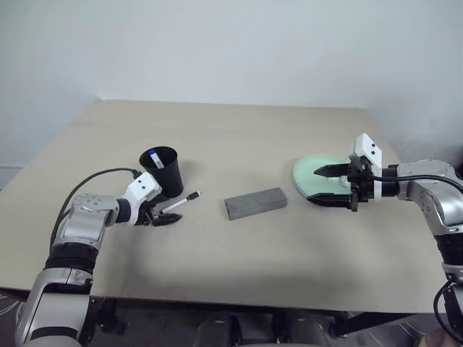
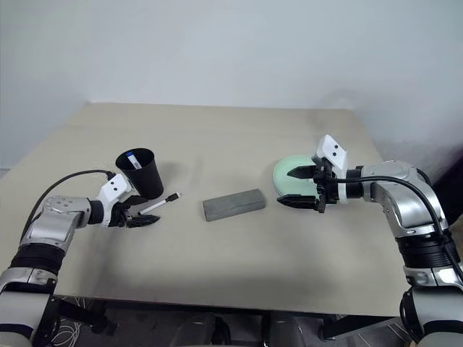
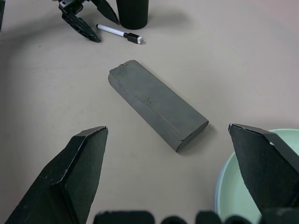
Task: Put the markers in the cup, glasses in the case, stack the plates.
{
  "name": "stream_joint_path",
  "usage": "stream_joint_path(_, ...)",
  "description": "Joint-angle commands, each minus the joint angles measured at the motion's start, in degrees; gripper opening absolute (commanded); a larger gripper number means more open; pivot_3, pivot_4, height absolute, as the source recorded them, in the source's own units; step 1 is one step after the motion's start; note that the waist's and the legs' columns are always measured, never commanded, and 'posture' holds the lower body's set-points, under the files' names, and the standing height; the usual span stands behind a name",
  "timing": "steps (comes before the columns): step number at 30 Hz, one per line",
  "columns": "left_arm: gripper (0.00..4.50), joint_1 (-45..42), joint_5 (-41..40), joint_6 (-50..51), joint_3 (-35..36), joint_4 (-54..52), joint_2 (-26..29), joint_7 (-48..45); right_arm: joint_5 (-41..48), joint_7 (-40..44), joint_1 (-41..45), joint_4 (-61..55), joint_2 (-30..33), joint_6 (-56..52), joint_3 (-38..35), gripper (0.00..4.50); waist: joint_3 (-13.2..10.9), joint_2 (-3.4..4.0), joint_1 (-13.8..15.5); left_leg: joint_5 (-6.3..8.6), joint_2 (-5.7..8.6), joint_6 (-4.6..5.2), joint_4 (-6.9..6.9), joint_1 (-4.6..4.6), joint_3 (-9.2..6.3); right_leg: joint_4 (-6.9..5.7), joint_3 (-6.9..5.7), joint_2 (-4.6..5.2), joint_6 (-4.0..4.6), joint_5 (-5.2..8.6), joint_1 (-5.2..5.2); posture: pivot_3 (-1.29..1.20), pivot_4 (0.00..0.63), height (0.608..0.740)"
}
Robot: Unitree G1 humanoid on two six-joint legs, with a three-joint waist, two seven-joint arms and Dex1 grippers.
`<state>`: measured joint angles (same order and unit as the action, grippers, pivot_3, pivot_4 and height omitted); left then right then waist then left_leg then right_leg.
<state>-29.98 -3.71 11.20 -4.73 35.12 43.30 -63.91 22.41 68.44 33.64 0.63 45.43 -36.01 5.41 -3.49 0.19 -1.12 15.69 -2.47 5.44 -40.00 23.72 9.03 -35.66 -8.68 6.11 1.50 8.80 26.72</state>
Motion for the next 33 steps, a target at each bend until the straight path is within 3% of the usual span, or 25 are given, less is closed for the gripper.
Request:
stream_joint_path(1,3.97,-1.60,1.04,0.03,-0.29,0.06,0.71,-0.27,0.44,-0.20,2.01,-1.18,-0.03,0.83,-1.38,4.50,0.00,0.00,0.00,0.00,0.00,0.00,0.00,0.00,0.00,0.00,0.00,0.00,0.00,0.00,0.00,0.00,0.000,0.732)
stream_joint_path(5,3.97,-1.37,1.47,0.72,-0.61,0.20,0.95,-0.66,0.45,-0.21,2.06,-1.20,-0.07,0.87,-1.38,4.50,0.00,0.01,0.00,0.00,0.00,0.00,0.00,-0.01,0.00,0.00,0.00,0.00,0.00,0.00,-0.01,0.00,0.000,0.732)
stream_joint_path(8,3.37,-1.21,1.45,1.27,-0.67,0.09,1.02,-1.03,0.45,-0.22,2.10,-1.19,-0.11,0.91,-1.37,4.50,0.00,0.01,-0.01,0.00,0.00,0.00,0.00,-0.01,0.00,0.00,0.00,0.00,0.00,0.00,-0.01,0.00,0.000,0.732)
stream_joint_path(17,0.22,-0.43,1.52,2.97,-0.94,-0.81,1.33,-2.45,0.46,-0.25,2.23,-1.16,-0.11,0.89,-1.43,4.50,0.01,0.02,-0.01,0.15,-0.07,0.27,0.00,-0.08,-0.01,-0.03,-0.08,0.00,0.00,0.00,-0.05,0.00,0.000,0.732)
stream_joint_path(18,0.06,-0.40,1.55,3.03,-0.95,-0.87,1.34,-2.41,0.46,-0.25,2.26,-1.14,-0.10,0.88,-1.44,4.50,0.01,0.02,-0.01,0.15,-0.07,0.28,0.00,-0.08,-0.01,-0.03,-0.07,0.00,0.00,0.00,-0.05,0.00,0.000,0.732)
stream_joint_path(26,0.06,0.49,0.60,3.52,-0.49,-3.37,1.58,-3.26,0.42,-0.17,2.46,-0.92,-0.10,0.89,-1.35,4.50,0.01,0.02,-0.01,0.01,-0.06,0.03,0.00,-0.08,-0.01,-0.02,-0.07,0.00,0.00,0.00,-0.03,0.00,0.000,0.732)
stream_joint_path(33,0.06,5.58,-2.49,6.84,0.54,-14.89,6.52,-9.14,0.40,0.00,2.62,-0.75,0.03,0.84,-1.28,4.50,0.00,0.02,-0.06,0.05,-0.06,-0.06,0.02,0.02,0.05,0.00,-0.05,0.02,0.01,0.00,0.11,0.00,0.000,0.732)
